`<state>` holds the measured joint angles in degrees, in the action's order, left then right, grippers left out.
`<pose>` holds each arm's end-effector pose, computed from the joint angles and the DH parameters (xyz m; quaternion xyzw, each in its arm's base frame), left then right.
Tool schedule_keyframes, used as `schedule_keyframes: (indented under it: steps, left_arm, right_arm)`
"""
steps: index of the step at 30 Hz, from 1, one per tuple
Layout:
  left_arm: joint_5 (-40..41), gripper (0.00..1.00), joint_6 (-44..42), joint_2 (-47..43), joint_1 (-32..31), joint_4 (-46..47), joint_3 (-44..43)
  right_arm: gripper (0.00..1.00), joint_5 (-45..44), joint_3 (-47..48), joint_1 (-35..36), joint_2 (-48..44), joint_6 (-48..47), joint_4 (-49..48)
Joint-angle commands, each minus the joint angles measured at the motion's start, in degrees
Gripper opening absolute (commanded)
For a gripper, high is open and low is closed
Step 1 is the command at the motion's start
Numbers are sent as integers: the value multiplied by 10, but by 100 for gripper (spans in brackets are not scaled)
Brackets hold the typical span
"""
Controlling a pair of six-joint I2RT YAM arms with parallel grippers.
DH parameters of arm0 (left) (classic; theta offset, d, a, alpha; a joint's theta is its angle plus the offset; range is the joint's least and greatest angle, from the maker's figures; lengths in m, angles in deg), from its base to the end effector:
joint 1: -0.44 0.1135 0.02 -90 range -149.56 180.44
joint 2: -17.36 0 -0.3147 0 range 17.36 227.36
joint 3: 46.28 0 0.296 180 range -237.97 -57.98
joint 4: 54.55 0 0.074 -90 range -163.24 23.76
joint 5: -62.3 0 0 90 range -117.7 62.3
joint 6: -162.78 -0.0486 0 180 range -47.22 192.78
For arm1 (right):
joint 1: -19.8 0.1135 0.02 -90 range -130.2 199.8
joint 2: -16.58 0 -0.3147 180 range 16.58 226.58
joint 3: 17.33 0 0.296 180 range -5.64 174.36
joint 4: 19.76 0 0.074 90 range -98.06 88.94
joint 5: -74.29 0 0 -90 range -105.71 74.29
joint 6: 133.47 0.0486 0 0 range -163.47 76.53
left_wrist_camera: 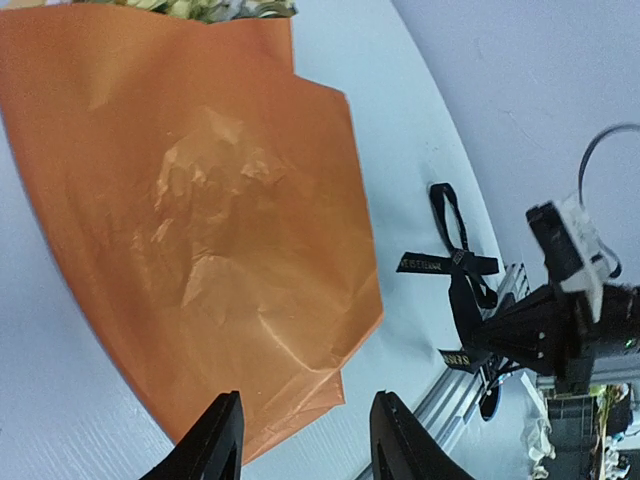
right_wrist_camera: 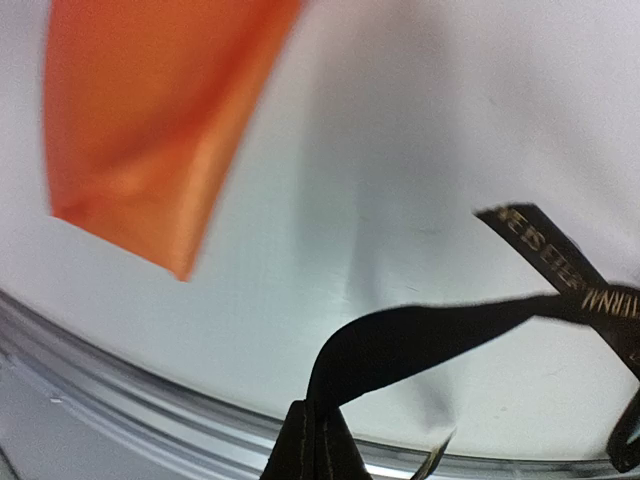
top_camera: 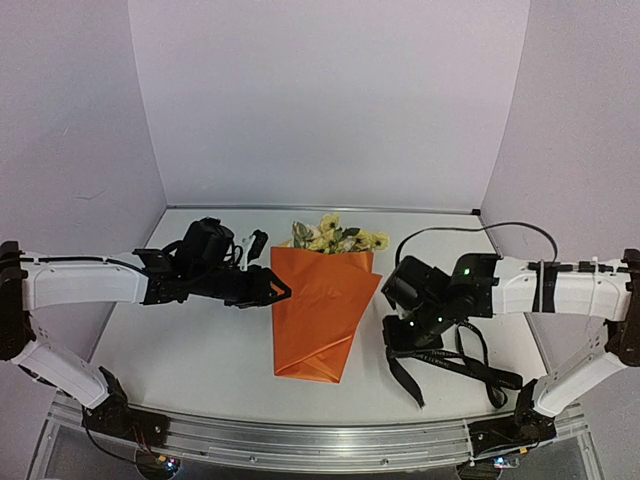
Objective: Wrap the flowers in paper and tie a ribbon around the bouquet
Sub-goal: Pick up the ribbon from the corner of the board, then pass from the right arm to the left
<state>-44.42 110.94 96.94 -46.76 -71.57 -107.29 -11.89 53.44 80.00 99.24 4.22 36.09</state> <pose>0.2219 -0.2602 0.2586 0.1356 0.8720 -0.4017 0.2449 0.1542 0.2757 0.2513 -0.1132 0.9741 0.1752 0.0871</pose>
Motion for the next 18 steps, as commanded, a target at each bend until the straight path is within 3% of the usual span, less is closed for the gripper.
schedule_keyframes:
  steps: [1,8,18]
  left_arm:
    - [28,47,-74,-44,-40,96,16]
    - [45,51,-156,-68,-103,139,33]
    - [102,53,-173,-38,-156,139,33]
  right_arm:
    - [0,32,133,2,22,55,5]
    - [0,86,286,2,109,134,-6]
    - [0,86,300,3,150,254,-99]
